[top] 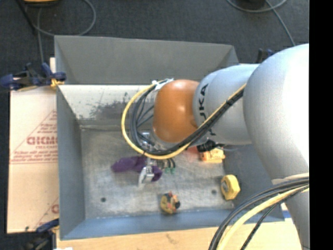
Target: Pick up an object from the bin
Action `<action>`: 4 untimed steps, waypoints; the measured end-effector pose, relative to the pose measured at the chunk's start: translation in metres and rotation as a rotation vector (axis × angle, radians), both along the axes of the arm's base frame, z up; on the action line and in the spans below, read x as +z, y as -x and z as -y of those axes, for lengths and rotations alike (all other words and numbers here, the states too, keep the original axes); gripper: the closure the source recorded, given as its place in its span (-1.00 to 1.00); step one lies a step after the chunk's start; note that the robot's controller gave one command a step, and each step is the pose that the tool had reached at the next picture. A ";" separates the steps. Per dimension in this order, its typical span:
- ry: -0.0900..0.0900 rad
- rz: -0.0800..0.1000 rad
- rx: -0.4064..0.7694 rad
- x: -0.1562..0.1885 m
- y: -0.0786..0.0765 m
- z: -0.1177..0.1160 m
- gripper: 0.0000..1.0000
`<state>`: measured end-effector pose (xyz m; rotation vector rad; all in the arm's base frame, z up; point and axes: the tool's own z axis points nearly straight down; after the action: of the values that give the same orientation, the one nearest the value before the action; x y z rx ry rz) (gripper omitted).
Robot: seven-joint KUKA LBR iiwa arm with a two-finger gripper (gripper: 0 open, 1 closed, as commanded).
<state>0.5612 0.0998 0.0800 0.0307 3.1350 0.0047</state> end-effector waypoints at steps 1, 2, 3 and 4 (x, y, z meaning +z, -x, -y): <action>0.000 -0.001 -0.005 0.013 0.002 0.002 -1.00; 0.000 -0.007 -0.004 0.003 -0.001 0.000 1.00; 0.000 -0.007 -0.005 0.003 -0.001 0.000 1.00; 0.000 -0.007 -0.006 0.005 -0.001 0.000 1.00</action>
Offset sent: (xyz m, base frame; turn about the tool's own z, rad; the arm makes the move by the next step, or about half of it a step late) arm 0.0000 0.0000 0.0000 0.0000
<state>0.5618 0.1001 0.0854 0.0397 3.1418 0.0041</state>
